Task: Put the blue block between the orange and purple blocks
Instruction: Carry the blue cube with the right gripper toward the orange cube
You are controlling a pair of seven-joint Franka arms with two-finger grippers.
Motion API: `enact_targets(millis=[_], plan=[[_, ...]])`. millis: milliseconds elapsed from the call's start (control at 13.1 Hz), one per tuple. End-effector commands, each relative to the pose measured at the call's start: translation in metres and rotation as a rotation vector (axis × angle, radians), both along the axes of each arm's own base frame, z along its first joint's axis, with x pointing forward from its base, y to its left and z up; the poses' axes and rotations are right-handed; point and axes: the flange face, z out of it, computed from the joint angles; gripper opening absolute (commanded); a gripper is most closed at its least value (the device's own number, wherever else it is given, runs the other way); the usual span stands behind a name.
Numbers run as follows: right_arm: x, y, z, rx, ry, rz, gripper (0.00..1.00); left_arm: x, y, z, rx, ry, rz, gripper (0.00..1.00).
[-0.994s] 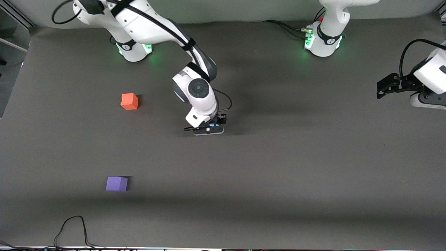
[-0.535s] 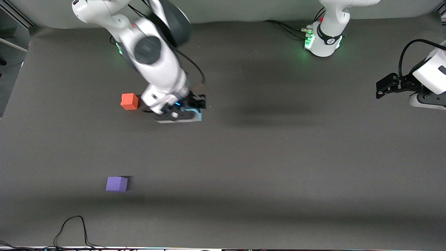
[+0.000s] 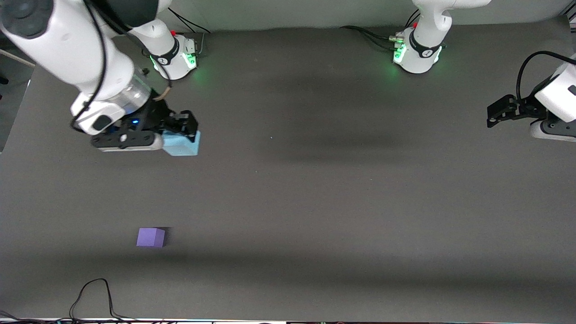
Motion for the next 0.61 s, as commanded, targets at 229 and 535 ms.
enact_targets(millis=[229, 535], plan=[[-0.007, -0.165, -0.019, 0.012, 0.029, 0.043, 0.5, -0.002, -0.004, 0.002, -0.002, 0.011, -0.022, 1.0], [-0.012, -0.22, -0.058, 0.011, 0.081, 0.023, 0.5, 0.003, -0.007, 0.0, 0.0, 0.004, -0.016, 1.0]])
